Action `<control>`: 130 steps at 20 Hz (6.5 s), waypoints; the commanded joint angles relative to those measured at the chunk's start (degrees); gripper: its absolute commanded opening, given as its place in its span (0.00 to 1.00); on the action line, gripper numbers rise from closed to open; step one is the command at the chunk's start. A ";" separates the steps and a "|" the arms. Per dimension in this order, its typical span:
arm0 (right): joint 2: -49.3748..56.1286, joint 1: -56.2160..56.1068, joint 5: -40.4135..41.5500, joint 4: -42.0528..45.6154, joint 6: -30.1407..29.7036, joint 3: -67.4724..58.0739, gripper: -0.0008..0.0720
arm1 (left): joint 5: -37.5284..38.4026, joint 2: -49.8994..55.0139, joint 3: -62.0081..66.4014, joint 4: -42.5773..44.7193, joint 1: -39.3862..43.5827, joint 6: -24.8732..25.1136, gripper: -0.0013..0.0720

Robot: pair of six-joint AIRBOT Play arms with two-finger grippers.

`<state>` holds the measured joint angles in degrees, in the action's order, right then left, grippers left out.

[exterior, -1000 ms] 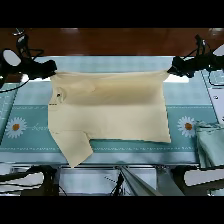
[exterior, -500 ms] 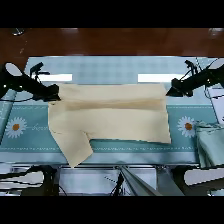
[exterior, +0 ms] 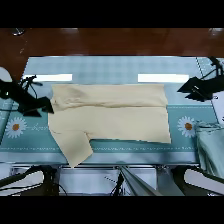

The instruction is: Fold the shirts.

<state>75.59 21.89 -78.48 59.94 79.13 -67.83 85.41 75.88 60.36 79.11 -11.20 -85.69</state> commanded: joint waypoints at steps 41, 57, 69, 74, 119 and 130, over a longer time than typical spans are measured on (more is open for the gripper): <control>-29.70 4.90 4.15 5.05 7.72 46.05 0.87 | -16.26 -12.15 -39.89 -35.65 -13.77 23.08 0.05; -12.85 4.79 11.41 -10.84 -4.26 46.05 0.73 | -16.55 -12.13 -39.91 -34.91 -13.77 23.08 0.05; -12.76 4.79 10.43 -15.30 -9.27 30.73 0.04 | -16.22 -9.88 -26.38 -40.37 -13.70 20.94 0.05; -6.05 2.38 10.34 -17.57 -8.63 20.13 0.04 | -16.20 -1.33 -11.19 -43.89 -9.60 17.31 0.05; 22.10 -5.99 7.43 -17.20 -7.48 -2.34 0.04 | -26.47 -6.16 -2.62 -34.18 6.93 16.26 0.29; -18.67 -2.25 -3.72 -4.42 -5.09 2.89 0.04 | -37.42 5.75 4.63 -35.63 35.04 15.28 0.05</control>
<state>67.20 19.38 -80.20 53.89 72.51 -66.87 51.75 76.66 60.88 43.59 15.64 -69.38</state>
